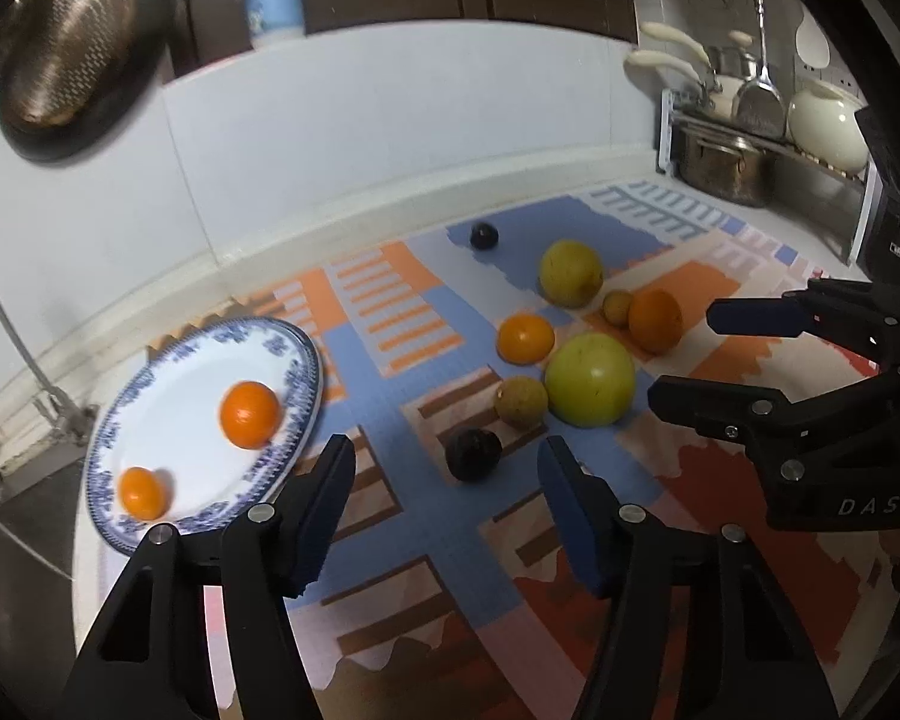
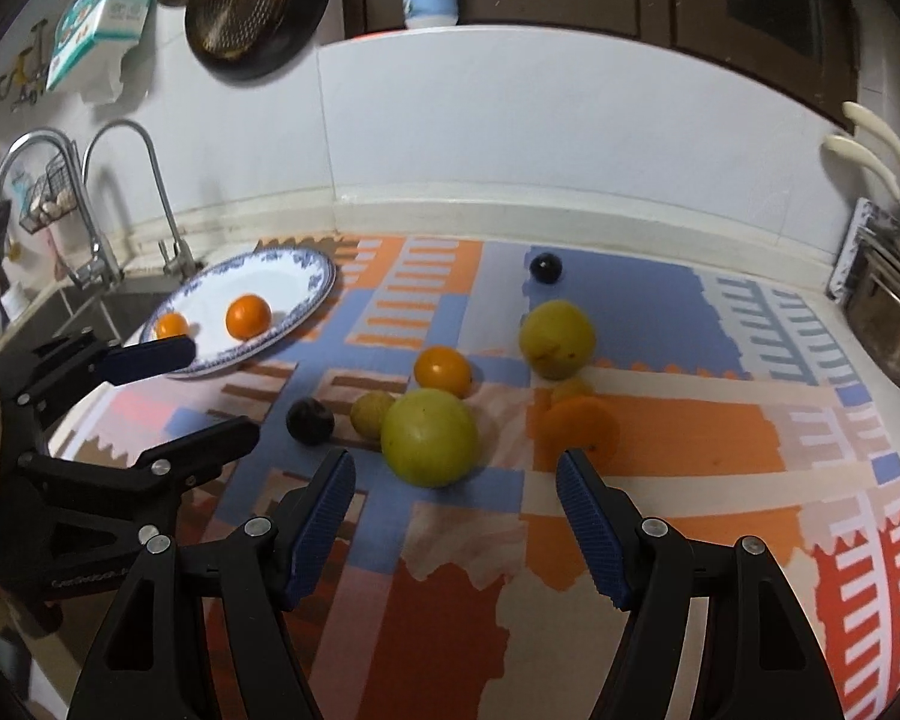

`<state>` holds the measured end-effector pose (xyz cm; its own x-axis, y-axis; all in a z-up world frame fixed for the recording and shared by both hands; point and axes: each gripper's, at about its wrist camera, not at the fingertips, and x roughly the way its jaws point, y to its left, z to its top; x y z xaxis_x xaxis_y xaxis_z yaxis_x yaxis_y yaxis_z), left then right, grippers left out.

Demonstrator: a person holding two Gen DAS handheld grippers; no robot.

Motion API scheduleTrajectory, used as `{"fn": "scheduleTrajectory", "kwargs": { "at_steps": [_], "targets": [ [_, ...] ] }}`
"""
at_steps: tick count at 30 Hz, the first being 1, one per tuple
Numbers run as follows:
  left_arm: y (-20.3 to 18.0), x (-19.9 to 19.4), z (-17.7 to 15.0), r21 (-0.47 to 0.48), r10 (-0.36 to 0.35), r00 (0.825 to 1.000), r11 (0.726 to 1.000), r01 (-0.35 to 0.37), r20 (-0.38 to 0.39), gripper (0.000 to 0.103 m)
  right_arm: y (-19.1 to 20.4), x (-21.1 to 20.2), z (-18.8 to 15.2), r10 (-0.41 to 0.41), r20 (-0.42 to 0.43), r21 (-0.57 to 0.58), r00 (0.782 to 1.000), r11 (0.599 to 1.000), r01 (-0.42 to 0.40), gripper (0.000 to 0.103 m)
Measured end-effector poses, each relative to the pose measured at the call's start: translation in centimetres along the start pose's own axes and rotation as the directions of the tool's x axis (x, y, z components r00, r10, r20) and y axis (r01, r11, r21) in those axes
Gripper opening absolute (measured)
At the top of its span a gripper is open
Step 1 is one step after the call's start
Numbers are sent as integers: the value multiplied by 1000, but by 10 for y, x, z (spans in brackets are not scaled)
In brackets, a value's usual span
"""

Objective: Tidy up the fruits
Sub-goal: 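Move the right gripper back to the fruit cluster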

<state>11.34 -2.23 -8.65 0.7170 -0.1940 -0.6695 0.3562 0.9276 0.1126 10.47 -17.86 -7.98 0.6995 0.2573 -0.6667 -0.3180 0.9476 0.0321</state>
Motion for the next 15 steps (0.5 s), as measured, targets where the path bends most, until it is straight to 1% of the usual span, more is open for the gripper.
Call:
{"fn": "scheduleTrajectory", "kwargs": {
  "at_steps": [1, 3, 7, 9, 13, 15],
  "targets": [
    [0, 4, 0, 0, -10, 1000, 1000, 10, -10, 58, 0, 6, -1, 7, -9, -5, 1000, 1000, -7, 70],
    [1, 11, -1, 1, -31, 999, 1000, 31, -25, 57, 0, 13, -1, 16, -24, -12, 1000, 1000, -16, 69],
    [1, 26, -1, -2, -65, 996, 998, 65, -62, 49, 0, 26, 0, 35, -47, -17, 998, 999, -36, 64],
    [1, 32, -1, -9, -83, 994, 997, 83, -74, 49, -1, 31, 1, 42, -61, -16, 997, 999, -43, 64],
    [3, 42, 1, -19, -107, 989, 994, 105, -102, 43, -2, 43, 2, 58, -85, -8, 995, 998, -59, 61],
    [4, 45, 2, -23, -116, 987, 993, 114, -110, 42, -3, 47, 1, 61, -91, -4, 994, 998, -62, 60]
  ]
}}
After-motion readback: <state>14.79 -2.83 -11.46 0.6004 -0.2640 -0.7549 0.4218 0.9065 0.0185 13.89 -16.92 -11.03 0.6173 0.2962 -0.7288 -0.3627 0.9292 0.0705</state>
